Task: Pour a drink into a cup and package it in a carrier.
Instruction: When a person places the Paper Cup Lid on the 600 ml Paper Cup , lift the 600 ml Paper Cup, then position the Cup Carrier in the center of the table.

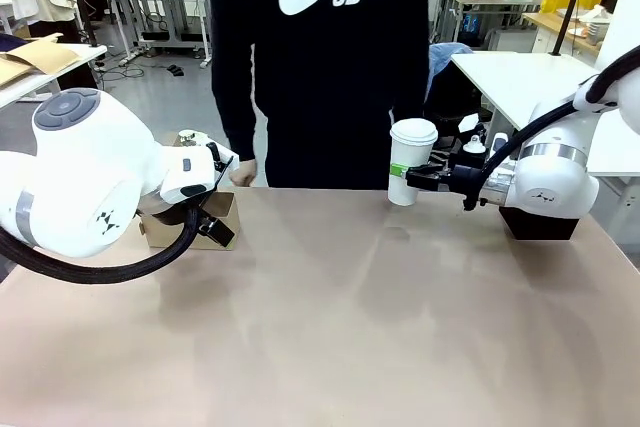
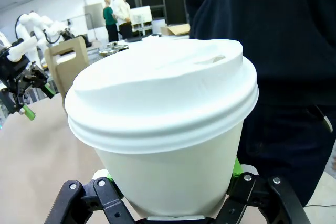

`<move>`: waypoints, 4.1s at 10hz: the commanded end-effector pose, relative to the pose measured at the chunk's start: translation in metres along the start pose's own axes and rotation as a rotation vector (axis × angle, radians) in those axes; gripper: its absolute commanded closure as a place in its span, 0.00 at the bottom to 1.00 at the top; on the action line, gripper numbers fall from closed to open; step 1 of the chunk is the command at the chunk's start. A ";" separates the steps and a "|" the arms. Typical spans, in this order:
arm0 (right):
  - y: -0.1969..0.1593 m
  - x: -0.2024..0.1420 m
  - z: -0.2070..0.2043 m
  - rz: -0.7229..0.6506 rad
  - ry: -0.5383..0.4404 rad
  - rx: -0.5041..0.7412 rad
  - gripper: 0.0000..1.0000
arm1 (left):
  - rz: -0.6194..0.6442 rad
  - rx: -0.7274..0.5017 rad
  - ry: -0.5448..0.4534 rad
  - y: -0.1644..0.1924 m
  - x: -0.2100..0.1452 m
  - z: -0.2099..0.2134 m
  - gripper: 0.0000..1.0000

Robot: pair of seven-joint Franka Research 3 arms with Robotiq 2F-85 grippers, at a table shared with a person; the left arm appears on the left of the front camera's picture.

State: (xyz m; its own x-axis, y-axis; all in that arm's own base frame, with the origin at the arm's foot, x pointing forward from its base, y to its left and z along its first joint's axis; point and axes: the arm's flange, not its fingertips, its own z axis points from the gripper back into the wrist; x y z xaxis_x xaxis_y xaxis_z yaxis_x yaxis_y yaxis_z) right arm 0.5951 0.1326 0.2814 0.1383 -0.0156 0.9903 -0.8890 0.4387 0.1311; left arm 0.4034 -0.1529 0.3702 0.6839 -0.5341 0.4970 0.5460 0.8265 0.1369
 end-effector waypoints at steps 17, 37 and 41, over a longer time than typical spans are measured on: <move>0.003 0.006 -0.003 0.004 -0.019 -0.011 0.19 | 0.002 -0.002 -0.001 0.001 0.000 0.000 0.00; 0.067 0.305 0.095 0.101 -0.066 -0.040 0.19 | 0.002 -0.002 -0.001 0.001 0.000 0.000 0.00; 0.067 0.305 0.095 0.101 -0.066 -0.040 0.19 | 0.002 -0.002 -0.001 0.001 0.000 0.000 0.00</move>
State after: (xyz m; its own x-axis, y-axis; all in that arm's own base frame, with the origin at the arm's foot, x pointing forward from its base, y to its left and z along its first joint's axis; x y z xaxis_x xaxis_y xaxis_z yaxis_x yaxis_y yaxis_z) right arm 0.5377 0.0707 0.5936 0.0243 -0.0260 0.9994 -0.8783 0.4768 0.0338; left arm 0.4034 -0.1532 0.3705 0.6833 -0.5344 0.4975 0.5464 0.8262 0.1372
